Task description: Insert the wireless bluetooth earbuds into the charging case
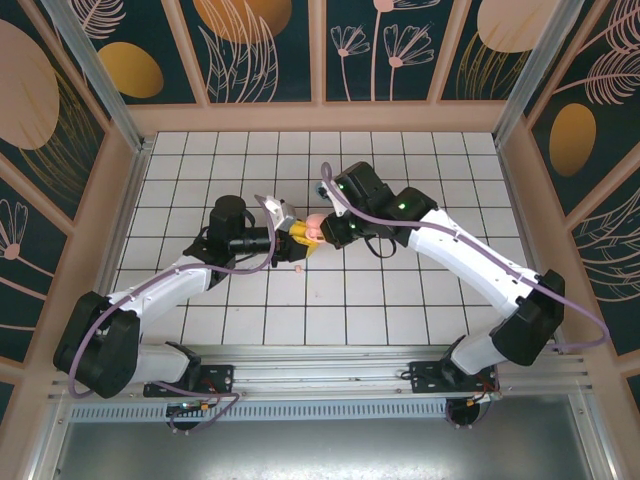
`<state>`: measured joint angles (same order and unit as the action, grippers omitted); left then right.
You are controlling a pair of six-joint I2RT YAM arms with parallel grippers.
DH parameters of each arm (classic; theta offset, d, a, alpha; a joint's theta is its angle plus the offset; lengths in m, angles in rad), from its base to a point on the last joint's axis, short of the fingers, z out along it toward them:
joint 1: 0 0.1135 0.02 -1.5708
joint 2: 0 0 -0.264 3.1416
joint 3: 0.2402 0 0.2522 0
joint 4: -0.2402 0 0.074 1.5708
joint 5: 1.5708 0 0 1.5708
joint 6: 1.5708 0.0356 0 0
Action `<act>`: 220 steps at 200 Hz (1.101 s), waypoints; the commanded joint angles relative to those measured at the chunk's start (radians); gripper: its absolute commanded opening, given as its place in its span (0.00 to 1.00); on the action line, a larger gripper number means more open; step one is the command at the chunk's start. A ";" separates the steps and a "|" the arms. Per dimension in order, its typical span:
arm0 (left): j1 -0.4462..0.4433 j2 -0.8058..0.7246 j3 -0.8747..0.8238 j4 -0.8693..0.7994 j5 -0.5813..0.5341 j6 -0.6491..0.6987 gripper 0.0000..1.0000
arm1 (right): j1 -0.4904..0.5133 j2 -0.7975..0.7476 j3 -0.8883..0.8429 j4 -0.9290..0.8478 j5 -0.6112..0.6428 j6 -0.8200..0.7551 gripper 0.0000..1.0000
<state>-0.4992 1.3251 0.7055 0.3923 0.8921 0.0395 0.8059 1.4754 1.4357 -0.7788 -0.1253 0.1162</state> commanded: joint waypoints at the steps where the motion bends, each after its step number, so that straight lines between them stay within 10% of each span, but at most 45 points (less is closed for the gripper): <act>1: 0.003 -0.012 0.022 0.027 0.047 -0.014 0.08 | -0.006 0.022 0.032 -0.037 -0.027 -0.047 0.01; 220: 0.003 -0.039 0.001 0.083 0.030 -0.015 0.07 | -0.005 0.129 0.184 -0.207 -0.210 -0.115 0.03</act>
<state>-0.4953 1.3113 0.6918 0.3908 0.9012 0.0135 0.7849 1.5768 1.5845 -0.9394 -0.2268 0.0246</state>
